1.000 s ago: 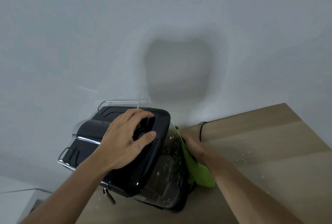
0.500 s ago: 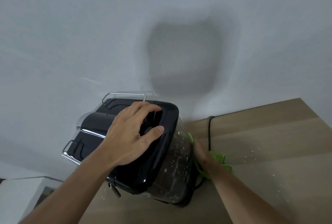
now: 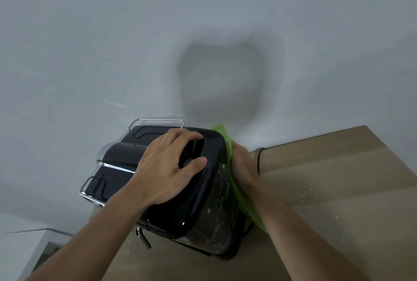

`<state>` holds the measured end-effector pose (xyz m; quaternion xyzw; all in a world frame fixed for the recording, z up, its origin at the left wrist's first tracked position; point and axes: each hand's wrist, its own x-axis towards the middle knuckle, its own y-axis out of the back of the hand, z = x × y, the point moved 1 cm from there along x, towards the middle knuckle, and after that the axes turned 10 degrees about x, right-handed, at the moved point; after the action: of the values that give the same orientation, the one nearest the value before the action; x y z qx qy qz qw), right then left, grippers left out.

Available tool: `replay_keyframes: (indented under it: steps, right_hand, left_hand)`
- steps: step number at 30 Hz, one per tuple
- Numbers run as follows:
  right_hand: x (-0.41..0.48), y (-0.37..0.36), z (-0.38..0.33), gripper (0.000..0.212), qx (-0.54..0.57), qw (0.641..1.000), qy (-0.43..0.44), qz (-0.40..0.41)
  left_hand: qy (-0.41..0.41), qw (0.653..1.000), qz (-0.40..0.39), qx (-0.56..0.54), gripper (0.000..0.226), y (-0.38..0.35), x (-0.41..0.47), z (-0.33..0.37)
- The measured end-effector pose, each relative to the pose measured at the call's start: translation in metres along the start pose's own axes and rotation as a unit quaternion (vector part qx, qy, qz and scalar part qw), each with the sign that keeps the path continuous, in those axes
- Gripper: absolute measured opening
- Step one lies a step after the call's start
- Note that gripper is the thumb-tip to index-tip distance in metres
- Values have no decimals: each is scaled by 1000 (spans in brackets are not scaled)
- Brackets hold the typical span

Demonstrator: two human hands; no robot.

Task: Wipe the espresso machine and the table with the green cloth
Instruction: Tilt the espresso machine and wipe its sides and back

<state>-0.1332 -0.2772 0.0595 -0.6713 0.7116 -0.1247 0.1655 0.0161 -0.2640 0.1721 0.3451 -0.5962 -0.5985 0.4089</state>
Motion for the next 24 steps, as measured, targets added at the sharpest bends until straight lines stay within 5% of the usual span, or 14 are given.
replay_keyframes:
  steps: [6, 9, 13, 18, 24]
  right_hand:
    - [-6, 29, 122, 55, 21, 990, -108, 83]
    - [-12, 18, 106, 51, 40, 985, -126, 114]
    - [-17, -14, 52, 43, 106, 992, -23, 61]
    - [-18, -20, 43, 42, 53, 989, 124, 68]
    - [-12, 15, 126, 34, 13, 994, -38, 105]
  left_hand:
    - [0, 1000, -6, 2, 57, 0, 0, 0]
    - [3, 1000, -9, -2, 56, 0, 1, -1]
    - [2, 1000, -7, -13, 58, -1, 2, -2]
    - [3, 1000, -10, -14, 58, -1, 1, 0]
    - [-1, 1000, -12, -18, 58, -1, 1, -1]
